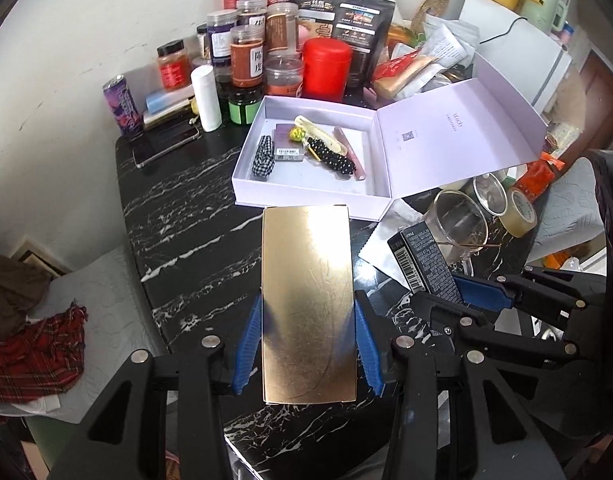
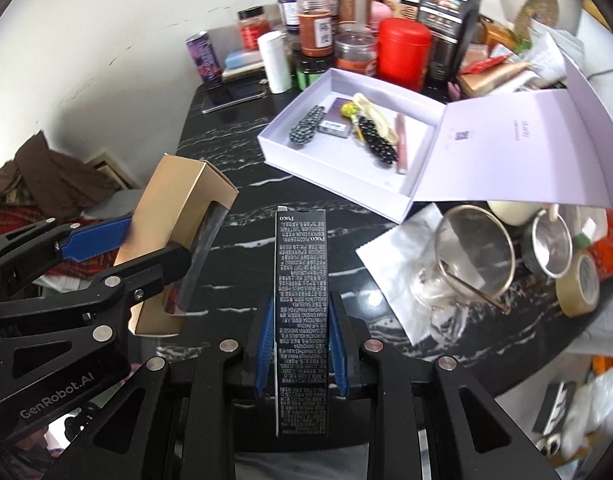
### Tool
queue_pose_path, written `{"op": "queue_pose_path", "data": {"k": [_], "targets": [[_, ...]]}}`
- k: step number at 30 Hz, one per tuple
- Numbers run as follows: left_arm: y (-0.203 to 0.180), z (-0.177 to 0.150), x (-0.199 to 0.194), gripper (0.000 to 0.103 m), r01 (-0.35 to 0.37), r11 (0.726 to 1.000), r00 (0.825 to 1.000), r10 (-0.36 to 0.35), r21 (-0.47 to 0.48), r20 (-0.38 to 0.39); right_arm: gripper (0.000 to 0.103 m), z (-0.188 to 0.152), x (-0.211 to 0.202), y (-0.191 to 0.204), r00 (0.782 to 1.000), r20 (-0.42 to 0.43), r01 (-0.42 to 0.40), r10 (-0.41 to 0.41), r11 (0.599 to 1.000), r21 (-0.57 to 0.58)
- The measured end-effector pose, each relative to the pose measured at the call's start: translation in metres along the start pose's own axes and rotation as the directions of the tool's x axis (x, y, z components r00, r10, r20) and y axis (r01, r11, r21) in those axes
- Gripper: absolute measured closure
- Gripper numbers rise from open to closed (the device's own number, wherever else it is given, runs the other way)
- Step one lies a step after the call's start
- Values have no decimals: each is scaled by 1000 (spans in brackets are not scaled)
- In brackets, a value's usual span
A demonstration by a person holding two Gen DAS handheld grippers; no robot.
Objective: Organize rigid objects
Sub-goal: 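Lift the gold compact and black cosmetic box and carry both over the gift box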
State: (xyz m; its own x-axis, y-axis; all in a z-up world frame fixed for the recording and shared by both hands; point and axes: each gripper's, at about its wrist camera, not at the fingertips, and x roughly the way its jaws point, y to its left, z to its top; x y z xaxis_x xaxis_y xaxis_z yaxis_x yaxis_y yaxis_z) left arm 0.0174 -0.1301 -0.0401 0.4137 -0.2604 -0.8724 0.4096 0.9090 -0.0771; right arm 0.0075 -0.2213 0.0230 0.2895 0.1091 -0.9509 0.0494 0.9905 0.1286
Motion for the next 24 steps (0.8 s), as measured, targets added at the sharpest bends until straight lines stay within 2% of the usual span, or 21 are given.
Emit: {"op": "queue_pose_path", "data": {"k": [11,24], "targets": [[-7,31,-9,59,-21,1000,998,20,14,51,78,20,-11,-7,999,36,-11,12,1000,-22],[-18,82,4,59,-48,999,995,49,-8,90,78,65,-7,-35,998,58,-35,40,996,-80]]}}
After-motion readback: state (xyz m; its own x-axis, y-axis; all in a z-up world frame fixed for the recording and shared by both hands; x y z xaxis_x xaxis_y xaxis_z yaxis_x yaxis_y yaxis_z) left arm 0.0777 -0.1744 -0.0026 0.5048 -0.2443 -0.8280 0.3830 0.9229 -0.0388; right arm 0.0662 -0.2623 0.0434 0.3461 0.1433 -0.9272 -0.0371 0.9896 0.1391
